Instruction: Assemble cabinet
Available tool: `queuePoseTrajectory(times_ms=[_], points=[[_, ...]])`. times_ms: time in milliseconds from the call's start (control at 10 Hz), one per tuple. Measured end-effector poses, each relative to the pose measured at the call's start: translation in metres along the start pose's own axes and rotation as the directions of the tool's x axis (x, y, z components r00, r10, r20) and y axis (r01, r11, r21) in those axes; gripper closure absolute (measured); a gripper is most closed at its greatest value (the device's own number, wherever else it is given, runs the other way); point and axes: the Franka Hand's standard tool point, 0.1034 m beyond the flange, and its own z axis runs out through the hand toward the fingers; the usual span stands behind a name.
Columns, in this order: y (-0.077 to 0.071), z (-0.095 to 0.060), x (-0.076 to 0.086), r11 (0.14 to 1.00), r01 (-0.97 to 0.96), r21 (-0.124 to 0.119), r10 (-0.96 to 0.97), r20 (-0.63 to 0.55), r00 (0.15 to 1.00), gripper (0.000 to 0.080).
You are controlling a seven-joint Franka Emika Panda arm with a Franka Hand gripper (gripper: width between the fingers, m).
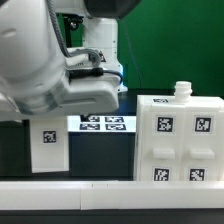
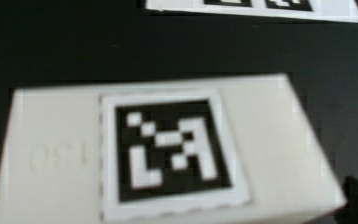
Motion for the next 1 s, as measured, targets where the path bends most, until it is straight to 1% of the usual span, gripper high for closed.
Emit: queuePoseTrajectory(times_ms=[100,300,400,500,600,700,800,900,1000], points=[[0.002,0.000,0.000,1.000,0.006,0.000,-0.006,-0.001,1.000,0.0004],[0.001,0.001,0.000,1.000,0.008,-0.001,-0.008,0.001,1.000,0.0004],[0.003,0.003,-0.001,1.000,0.023,-0.004,-0.023,0.010,1.000,0.0004],[0.012,0.012,-0.003,0.999,0.033,-0.029,-0.032,0.056,0.998,0.0004],[0.012,0.017,-0.006,0.998,0.034,-0.048,-0.030,0.083,0.996,0.0004],[0.010,0.026,-0.003,0.998,0.030,-0.057,-0.023,0.130,0.991,0.0004],[0.007,0.032,0.000,0.998,0.025,-0.060,-0.017,0.130,0.991,0.0004],[0.005,0.032,-0.003,0.998,0.036,-0.055,-0.029,0.126,0.992,0.0004],[0.004,0.033,-0.004,0.998,0.039,-0.053,-0.032,0.129,0.991,0.0133]])
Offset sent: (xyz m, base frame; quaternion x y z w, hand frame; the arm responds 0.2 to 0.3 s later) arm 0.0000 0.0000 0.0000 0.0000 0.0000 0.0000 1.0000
